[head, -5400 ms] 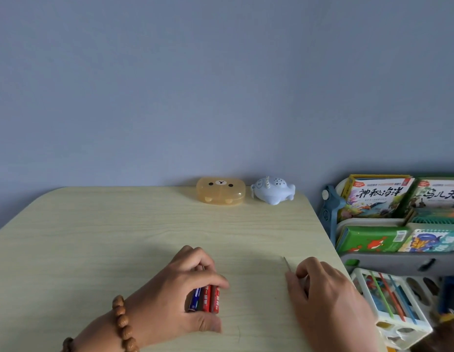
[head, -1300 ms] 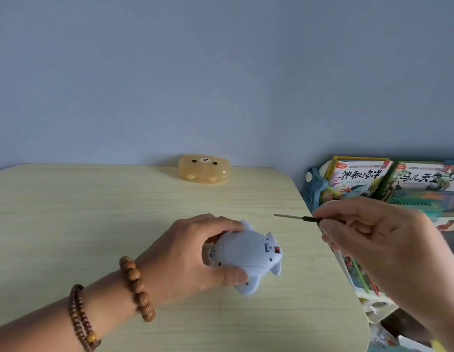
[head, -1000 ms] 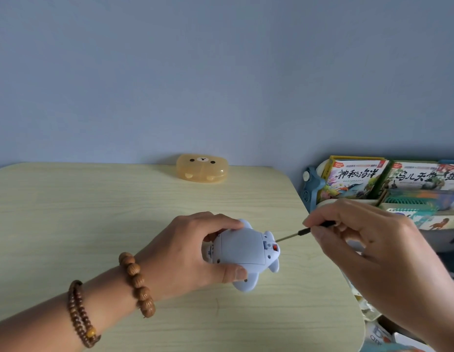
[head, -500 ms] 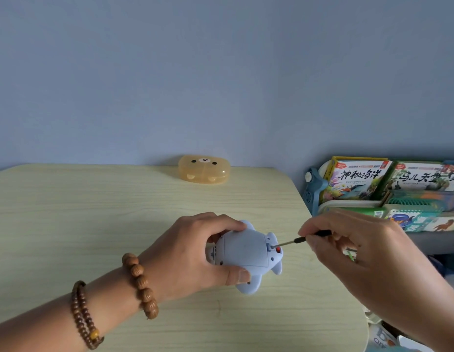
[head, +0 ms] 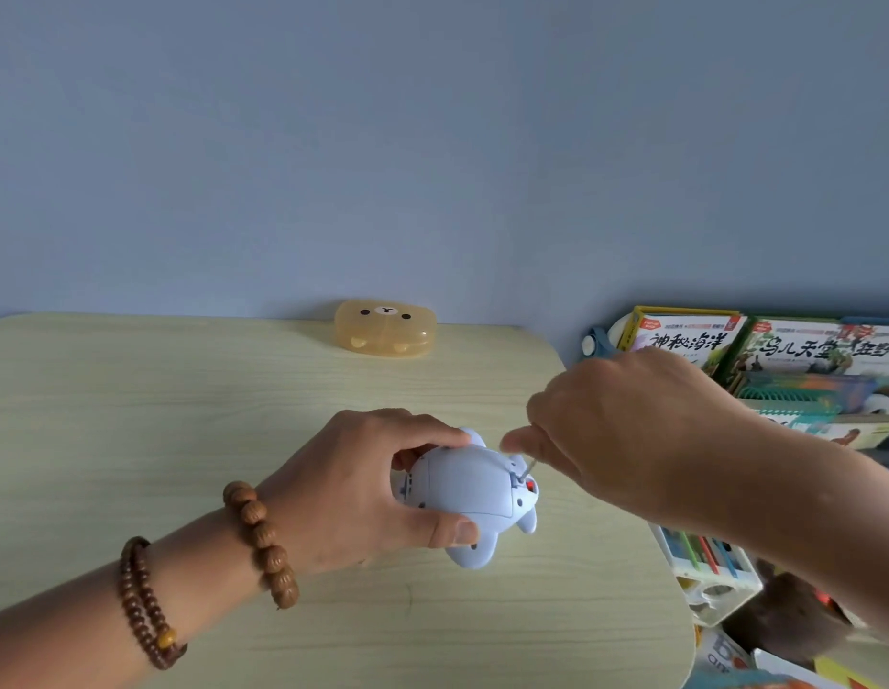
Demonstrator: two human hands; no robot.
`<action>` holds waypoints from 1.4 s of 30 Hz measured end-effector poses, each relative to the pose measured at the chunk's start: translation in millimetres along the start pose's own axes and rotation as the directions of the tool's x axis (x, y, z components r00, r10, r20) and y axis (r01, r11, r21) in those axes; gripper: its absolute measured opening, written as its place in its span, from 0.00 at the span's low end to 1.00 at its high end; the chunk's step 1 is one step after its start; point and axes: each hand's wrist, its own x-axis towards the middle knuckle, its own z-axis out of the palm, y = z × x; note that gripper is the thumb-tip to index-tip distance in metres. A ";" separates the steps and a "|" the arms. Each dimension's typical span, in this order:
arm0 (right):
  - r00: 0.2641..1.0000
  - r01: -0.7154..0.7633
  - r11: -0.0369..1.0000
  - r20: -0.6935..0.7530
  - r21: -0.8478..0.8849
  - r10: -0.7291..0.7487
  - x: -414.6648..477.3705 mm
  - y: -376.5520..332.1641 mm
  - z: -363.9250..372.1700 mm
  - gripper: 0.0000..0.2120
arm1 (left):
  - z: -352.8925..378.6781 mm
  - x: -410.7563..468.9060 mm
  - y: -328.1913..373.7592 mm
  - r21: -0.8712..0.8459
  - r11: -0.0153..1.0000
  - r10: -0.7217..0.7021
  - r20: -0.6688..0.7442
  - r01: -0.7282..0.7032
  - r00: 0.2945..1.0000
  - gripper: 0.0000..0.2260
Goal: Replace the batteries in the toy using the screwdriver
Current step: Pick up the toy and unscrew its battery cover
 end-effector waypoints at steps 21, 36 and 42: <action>0.987 -0.115 0.977 0.134 0.179 0.092 -7.3 9.7 8.7 0.18 | 0.7 1.6 -1.9 -0.017 1.000 0.006 -0.019 -0.006 1.000 0.28; 0.995 -0.026 0.991 0.098 0.130 0.013 0.1 9.9 13.4 0.21 | 2.8 2.9 -1.2 -0.015 1.000 0.018 -0.008 -0.018 1.000 0.27; 0.994 0.009 0.969 0.099 0.245 -0.034 -9.6 13.3 7.1 0.13 | 2.4 2.6 -1.9 0.009 1.000 0.013 -0.001 -0.013 1.000 0.27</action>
